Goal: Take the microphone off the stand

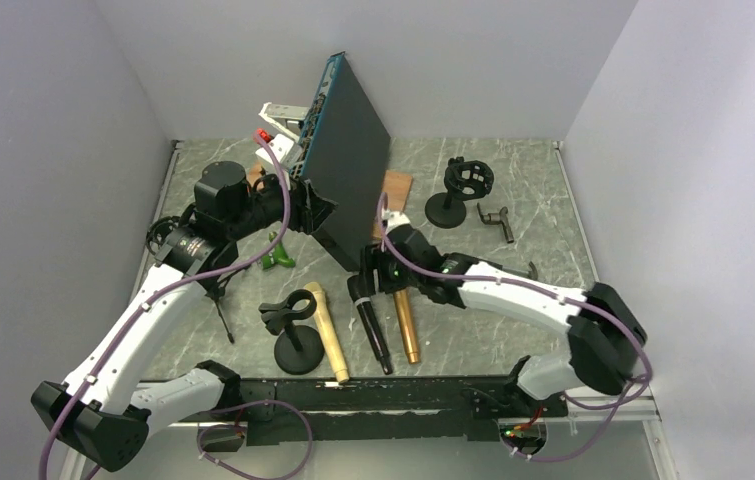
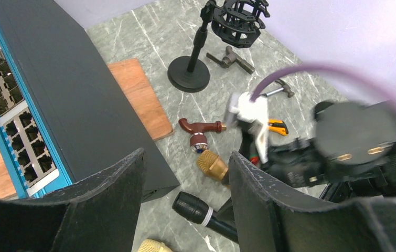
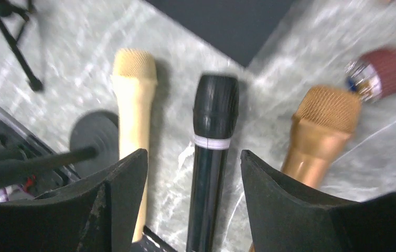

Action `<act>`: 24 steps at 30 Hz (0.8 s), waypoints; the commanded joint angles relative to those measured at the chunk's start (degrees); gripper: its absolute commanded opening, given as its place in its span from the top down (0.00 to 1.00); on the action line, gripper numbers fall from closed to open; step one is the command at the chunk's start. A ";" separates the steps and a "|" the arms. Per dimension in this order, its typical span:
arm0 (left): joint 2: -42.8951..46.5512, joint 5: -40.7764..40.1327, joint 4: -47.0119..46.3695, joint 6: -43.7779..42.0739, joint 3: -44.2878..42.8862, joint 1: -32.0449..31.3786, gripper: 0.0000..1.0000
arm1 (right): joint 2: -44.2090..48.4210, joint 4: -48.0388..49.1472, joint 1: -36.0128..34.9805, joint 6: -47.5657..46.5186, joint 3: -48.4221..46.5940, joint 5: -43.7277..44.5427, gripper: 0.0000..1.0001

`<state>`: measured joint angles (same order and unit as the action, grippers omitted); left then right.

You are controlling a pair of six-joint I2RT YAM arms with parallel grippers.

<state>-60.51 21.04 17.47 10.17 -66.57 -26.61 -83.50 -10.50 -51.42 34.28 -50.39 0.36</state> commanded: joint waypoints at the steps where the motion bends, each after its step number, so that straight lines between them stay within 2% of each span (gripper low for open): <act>1: 1.09 -0.99 -0.60 -0.92 -2.35 -0.45 0.38 | 8.11 -3.48 -0.10 -6.87 -6.08 11.13 0.31; 6: 1.44 -1.87 -0.69 -1.17 -2.18 -0.87 0.38 | 11.42 -6.05 0.08 -12.95 -9.46 24.73 0.24; 13: 2.00 -2.30 -0.68 -1.43 -2.11 -1.16 0.38 | 20.78 1.76 3.33 -17.36 -3.94 35.55 0.11; 16: 1.88 -2.37 -0.50 -1.46 -2.18 -1.19 0.38 | 24.96 3.30 8.60 -15.38 -1.68 33.48 0.07; 21: 1.74 -1.80 -0.77 -1.06 -2.16 -1.19 0.38 | 30.79 4.16 23.27 -9.43 1.38 22.11 0.03; 24: 1.64 -1.66 -0.78 -0.97 -2.19 -1.19 0.38 | 31.69 4.15 29.05 -7.05 1.29 16.47 0.03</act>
<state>-59.75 19.22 17.93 9.69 -66.57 -27.59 -53.56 -9.43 -27.92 22.87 -49.32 25.50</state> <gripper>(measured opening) 0.622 0.965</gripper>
